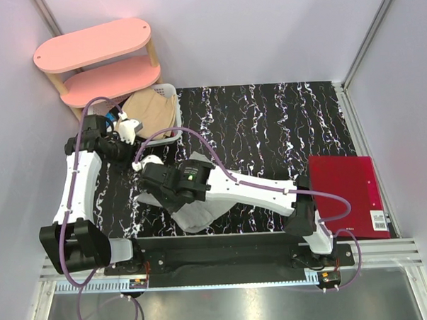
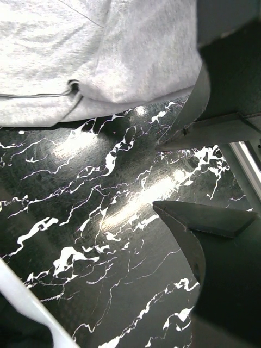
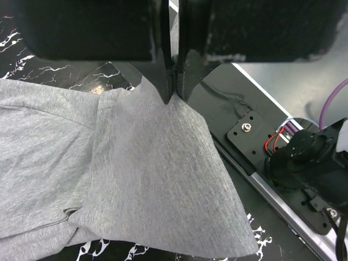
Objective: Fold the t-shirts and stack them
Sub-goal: Fold the long partially folded tshirt into a neat square
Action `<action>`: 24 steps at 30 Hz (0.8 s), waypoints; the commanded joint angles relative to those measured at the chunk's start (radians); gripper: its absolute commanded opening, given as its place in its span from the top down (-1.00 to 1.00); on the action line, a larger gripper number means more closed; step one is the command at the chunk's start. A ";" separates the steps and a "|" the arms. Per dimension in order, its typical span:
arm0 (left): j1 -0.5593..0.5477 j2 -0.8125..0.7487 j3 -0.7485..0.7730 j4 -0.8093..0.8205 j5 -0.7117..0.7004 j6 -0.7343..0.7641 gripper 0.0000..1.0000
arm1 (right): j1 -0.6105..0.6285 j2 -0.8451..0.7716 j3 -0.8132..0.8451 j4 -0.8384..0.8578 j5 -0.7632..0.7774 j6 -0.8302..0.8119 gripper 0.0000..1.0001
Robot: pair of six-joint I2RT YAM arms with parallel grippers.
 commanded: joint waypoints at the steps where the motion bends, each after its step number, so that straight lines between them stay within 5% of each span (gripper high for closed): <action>1: 0.005 -0.014 0.063 -0.006 0.002 0.004 0.08 | -0.024 -0.072 -0.037 0.043 -0.032 -0.030 1.00; 9: 0.005 0.002 0.091 -0.021 0.001 0.004 0.08 | -0.251 -0.237 -0.357 0.242 -0.187 -0.004 1.00; 24: 0.003 0.016 0.084 -0.029 0.004 0.010 0.08 | -0.397 -0.248 -0.476 0.324 -0.228 -0.036 1.00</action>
